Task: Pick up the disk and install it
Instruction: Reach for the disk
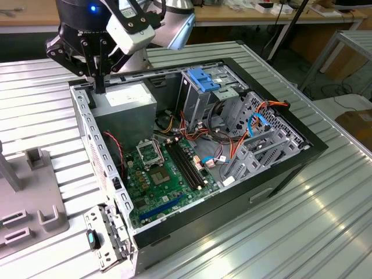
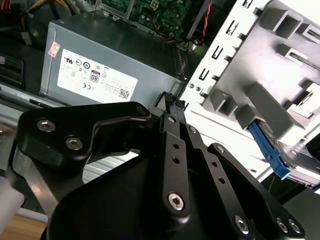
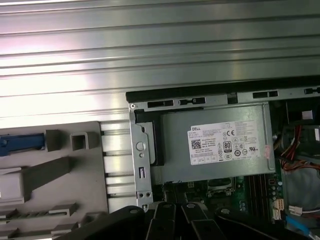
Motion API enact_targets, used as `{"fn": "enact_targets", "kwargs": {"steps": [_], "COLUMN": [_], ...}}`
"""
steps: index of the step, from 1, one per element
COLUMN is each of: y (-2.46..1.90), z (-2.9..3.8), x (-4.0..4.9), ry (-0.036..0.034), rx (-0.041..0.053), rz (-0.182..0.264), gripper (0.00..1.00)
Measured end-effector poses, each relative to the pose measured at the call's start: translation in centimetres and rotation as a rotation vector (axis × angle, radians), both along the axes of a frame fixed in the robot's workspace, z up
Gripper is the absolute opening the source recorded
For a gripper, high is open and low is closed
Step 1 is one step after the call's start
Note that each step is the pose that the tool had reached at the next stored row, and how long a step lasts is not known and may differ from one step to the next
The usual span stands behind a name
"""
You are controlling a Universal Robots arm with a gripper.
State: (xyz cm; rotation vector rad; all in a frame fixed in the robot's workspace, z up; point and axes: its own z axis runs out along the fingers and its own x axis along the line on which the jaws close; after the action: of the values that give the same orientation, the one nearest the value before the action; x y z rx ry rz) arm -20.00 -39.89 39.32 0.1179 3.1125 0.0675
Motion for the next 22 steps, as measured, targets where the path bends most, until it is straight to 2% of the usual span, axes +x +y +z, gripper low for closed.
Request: {"fn": "enact_targets", "kwargs": {"steps": [5, 22], "y": [0.00, 0.00], "z": [0.00, 0.00], "x": [-1.00, -3.01], "ry": [0.0000, 0.0000], "rx": [0.0000, 0.0000], "rz": [0.000, 0.000], "gripper": [0.11, 0.11]}}
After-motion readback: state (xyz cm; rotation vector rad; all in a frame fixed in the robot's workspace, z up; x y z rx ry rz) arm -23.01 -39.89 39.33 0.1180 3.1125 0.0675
